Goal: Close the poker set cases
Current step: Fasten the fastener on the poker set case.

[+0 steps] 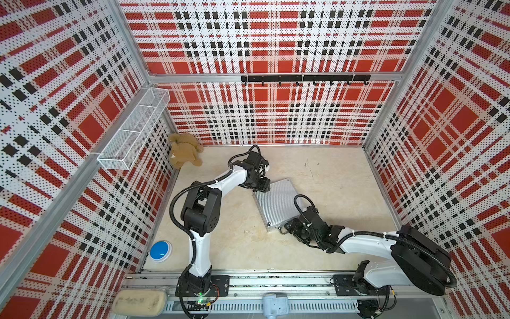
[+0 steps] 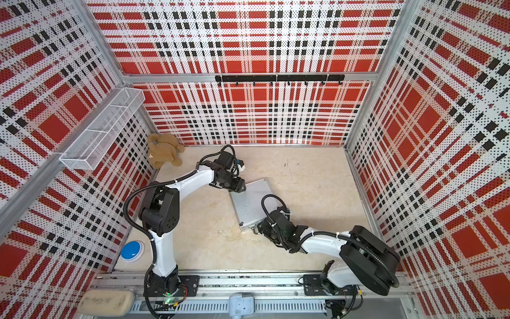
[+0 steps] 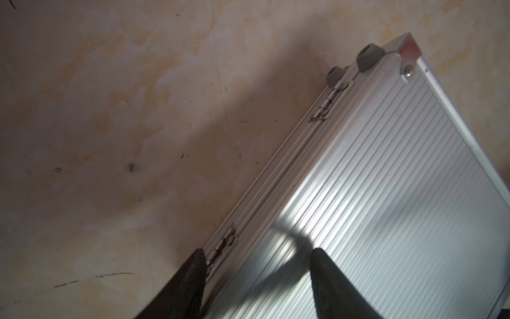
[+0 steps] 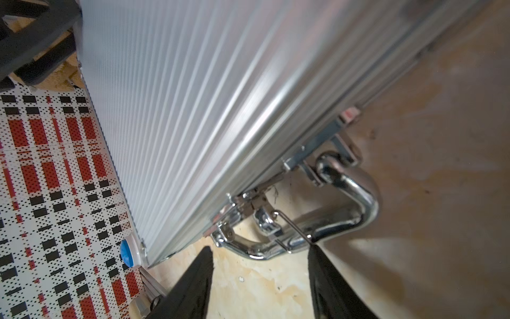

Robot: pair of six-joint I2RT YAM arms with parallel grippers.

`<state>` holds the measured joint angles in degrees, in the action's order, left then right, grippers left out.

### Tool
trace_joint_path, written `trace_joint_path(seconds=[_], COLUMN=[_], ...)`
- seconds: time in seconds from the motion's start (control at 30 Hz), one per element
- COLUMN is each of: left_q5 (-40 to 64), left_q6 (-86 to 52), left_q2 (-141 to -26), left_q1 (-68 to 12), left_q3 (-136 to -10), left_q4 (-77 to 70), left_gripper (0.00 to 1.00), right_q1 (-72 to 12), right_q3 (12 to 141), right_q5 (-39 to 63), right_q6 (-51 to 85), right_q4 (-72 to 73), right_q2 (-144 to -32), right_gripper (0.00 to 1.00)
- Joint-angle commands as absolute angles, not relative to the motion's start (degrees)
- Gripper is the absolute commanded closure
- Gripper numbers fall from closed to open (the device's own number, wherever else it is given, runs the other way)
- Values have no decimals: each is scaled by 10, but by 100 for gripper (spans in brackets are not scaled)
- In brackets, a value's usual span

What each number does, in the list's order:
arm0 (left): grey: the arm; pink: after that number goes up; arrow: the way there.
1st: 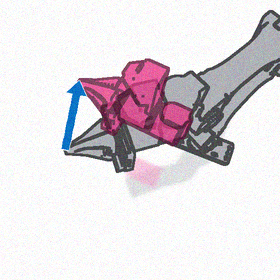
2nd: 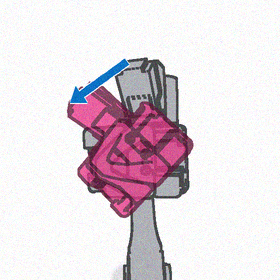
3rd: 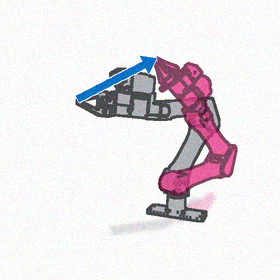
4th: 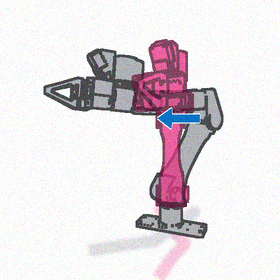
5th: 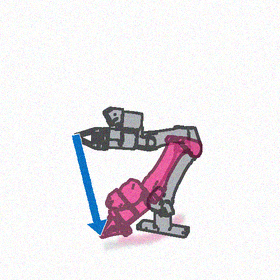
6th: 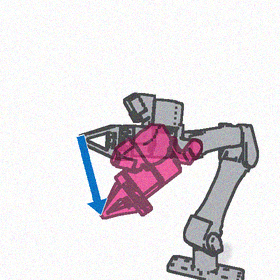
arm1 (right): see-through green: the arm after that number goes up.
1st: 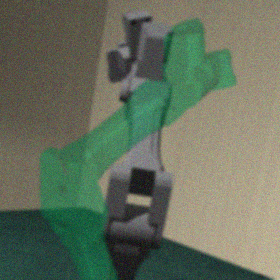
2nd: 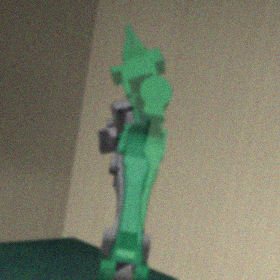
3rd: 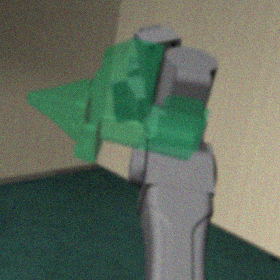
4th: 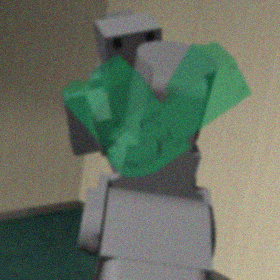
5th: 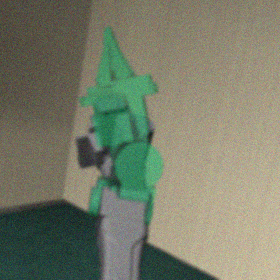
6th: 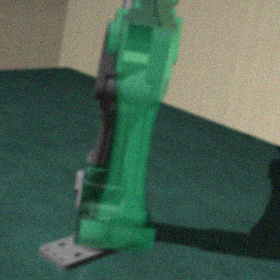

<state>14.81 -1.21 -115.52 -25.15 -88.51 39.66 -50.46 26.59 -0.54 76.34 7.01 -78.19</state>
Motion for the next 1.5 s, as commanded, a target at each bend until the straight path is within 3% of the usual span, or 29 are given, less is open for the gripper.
trace_joint_path(seconds=[0.0,0.57,1.2,1.47], left_q5=[147,143,144,142], left_q6=[-8,-7,-7,-7], left_q2=[-1156,-1151,-1147,-1147], left_q1=[-255,-256,-257,-257], left_q3=[-862,-859,-855,-855], left_q4=[432,432,432,432], left_gripper=[39,40,40,40], right_q1=[-506,-506,-497,-502], right_q3=[288,299,333,325], right_q5=[-21,-24,-29,-33], right_q6=[767,755,726,733], right_q4=[98,84,105,43], right_q2=[-767,-743,-799,-747], right_gripper=[44,44,44,43])
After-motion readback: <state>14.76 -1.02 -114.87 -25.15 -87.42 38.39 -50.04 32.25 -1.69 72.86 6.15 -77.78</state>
